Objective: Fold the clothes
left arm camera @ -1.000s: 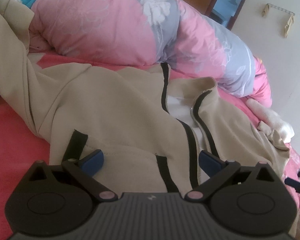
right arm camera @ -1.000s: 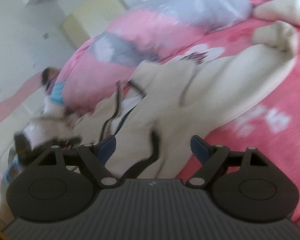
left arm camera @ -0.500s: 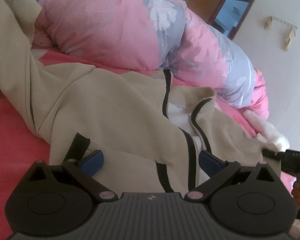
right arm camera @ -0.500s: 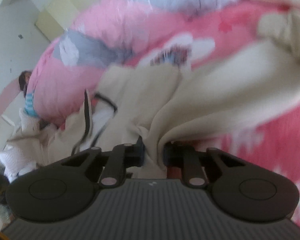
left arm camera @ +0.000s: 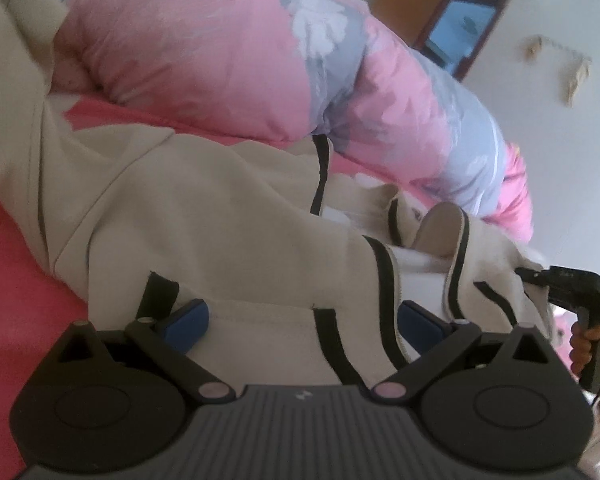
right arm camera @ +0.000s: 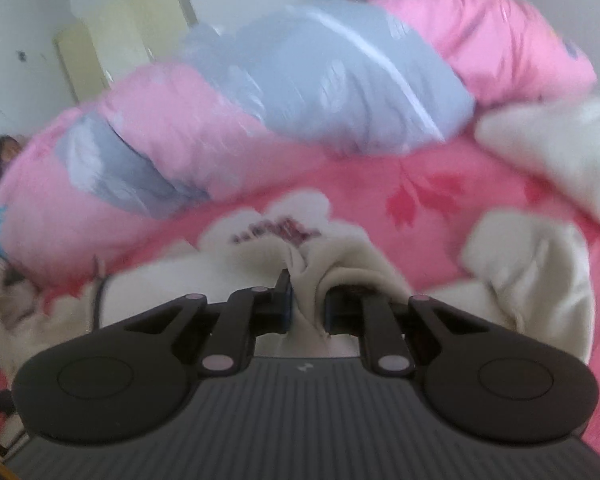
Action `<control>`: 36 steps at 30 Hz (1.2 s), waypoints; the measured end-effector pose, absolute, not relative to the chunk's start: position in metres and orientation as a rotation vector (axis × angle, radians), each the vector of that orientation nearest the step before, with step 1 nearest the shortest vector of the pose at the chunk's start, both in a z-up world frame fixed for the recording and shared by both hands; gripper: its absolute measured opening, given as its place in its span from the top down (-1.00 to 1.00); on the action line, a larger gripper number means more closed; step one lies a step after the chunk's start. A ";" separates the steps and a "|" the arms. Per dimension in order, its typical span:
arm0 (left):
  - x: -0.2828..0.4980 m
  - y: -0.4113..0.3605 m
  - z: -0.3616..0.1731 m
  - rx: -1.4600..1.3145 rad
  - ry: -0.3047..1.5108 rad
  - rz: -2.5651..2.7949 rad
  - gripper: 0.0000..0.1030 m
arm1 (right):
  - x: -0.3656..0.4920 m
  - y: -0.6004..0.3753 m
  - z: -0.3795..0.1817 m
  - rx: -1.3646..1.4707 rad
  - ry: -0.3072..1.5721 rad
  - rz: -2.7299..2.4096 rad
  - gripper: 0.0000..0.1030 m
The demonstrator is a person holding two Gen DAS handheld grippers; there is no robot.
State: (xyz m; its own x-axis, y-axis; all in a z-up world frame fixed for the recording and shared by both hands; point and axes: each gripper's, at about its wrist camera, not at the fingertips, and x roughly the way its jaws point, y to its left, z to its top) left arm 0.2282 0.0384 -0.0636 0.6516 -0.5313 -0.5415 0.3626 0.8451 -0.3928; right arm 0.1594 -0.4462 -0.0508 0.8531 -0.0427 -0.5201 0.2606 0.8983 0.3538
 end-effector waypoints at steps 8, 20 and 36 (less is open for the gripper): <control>0.222 0.035 -0.065 -0.198 0.675 -0.508 -0.97 | 0.131 -0.450 -0.066 0.513 0.734 -0.208 -0.34; 0.222 0.033 -0.066 -0.193 0.668 -0.503 -0.97 | 0.125 -0.341 0.011 0.149 0.601 0.002 -0.69; 0.223 0.036 -0.066 -0.213 0.667 -0.517 -0.99 | 0.292 -0.257 -0.063 -0.352 0.865 -0.003 0.96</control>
